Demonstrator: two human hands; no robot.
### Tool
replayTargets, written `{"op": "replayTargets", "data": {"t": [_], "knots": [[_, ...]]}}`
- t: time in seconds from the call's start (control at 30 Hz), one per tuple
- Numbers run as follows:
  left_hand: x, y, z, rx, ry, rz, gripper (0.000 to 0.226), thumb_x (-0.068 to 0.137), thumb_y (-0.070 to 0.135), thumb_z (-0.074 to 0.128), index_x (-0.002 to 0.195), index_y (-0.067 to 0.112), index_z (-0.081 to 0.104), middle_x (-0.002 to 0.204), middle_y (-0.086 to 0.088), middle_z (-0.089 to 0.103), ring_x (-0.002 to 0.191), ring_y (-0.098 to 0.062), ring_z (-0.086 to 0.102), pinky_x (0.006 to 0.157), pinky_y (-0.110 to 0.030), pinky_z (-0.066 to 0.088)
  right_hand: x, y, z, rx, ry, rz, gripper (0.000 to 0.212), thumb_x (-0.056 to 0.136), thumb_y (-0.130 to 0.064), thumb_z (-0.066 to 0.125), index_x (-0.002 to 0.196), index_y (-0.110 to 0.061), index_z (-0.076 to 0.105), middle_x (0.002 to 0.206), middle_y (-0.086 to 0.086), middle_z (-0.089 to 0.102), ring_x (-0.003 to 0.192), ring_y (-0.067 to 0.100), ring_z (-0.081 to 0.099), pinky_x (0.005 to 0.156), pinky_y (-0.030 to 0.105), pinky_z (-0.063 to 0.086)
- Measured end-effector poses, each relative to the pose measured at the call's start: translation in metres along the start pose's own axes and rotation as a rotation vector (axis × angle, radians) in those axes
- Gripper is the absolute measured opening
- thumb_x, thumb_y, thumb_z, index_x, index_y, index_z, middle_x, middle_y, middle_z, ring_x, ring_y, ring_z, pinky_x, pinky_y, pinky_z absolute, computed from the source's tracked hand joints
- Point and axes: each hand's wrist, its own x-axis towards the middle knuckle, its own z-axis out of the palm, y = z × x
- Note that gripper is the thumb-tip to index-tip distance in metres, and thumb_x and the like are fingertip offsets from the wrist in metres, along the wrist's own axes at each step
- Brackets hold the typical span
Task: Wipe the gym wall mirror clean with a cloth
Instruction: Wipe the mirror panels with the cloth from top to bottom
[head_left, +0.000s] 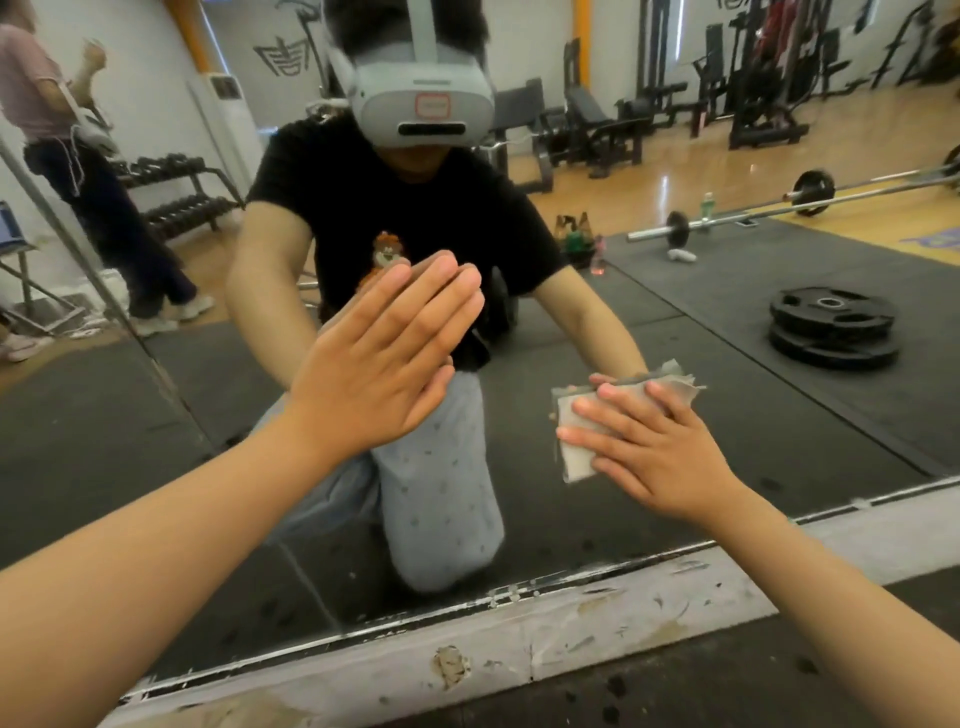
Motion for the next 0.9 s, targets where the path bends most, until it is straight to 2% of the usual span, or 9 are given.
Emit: {"op": "replayTargets", "data": {"t": [0.17, 0.3, 0.47, 0.67, 0.77, 0.9], "knots": [[0.008, -0.006, -0.014, -0.1, -0.061, 0.003, 0.061, 0.094, 0.028, 0.046, 0.15, 0.005, 0.038, 0.154, -0.013, 0.04, 0.144, -0.027, 0.03, 0.121, -0.041, 0.017, 0.113, 0.07, -0.056, -0.026, 0.082, 0.063, 0.052, 0.105, -0.04, 0.034, 0.156, -0.032, 0.025, 0.164, -0.002, 0.02, 0.153, 0.019, 0.011, 0.12, 0.044, 0.009], [0.058, -0.055, -0.038, -0.203, 0.016, 0.035, 0.053, 0.091, 0.031, 0.045, 0.139, 0.008, 0.045, 0.141, -0.013, 0.055, 0.131, -0.028, 0.043, 0.107, -0.044, 0.032, 0.199, 0.122, -0.101, -0.062, 0.126, 0.087, 0.052, 0.105, -0.042, 0.032, 0.155, -0.031, 0.028, 0.163, 0.001, 0.021, 0.152, 0.022, 0.014, 0.12, 0.048, 0.013], [0.133, -0.157, -0.064, -0.089, 0.085, -0.035, 0.056, 0.093, 0.032, 0.043, 0.142, 0.004, 0.046, 0.149, -0.016, 0.046, 0.139, -0.031, 0.036, 0.114, -0.046, 0.026, 0.268, 0.166, -0.141, -0.092, 0.153, 0.097, 0.053, 0.104, -0.044, 0.031, 0.155, -0.03, 0.03, 0.164, 0.001, 0.022, 0.152, 0.022, 0.016, 0.121, 0.048, 0.014], [0.213, -0.238, -0.081, 0.012, 0.159, -0.128, 0.06, 0.095, 0.038, 0.039, 0.144, 0.005, 0.046, 0.152, -0.014, 0.043, 0.143, -0.03, 0.034, 0.119, -0.044, 0.018, 0.321, 0.209, -0.17, -0.104, 0.147, 0.092, 0.054, 0.103, -0.045, 0.03, 0.155, -0.031, 0.028, 0.165, -0.002, 0.019, 0.153, 0.018, 0.011, 0.122, 0.047, 0.013], [0.243, -0.27, -0.093, 0.022, 0.201, -0.233, 0.062, 0.095, 0.04, 0.036, 0.145, 0.006, 0.042, 0.151, -0.014, 0.044, 0.142, -0.03, 0.034, 0.119, -0.043, 0.018, 0.344, 0.231, -0.182, -0.12, 0.158, 0.075, 0.054, 0.104, -0.046, 0.027, 0.156, -0.034, 0.022, 0.165, -0.004, 0.016, 0.153, 0.016, 0.009, 0.122, 0.043, 0.008], [0.273, -0.307, -0.107, 0.027, 0.23, -0.376, 0.065, 0.094, 0.043, 0.03, 0.148, 0.008, 0.036, 0.151, -0.013, 0.041, 0.141, -0.031, 0.034, 0.119, -0.043, 0.018, 0.383, 0.259, -0.203, -0.085, 0.161, 0.128, 0.056, 0.104, -0.053, 0.014, 0.157, -0.035, 0.014, 0.165, -0.006, 0.009, 0.153, 0.013, -0.001, 0.122, 0.037, -0.001]]}}
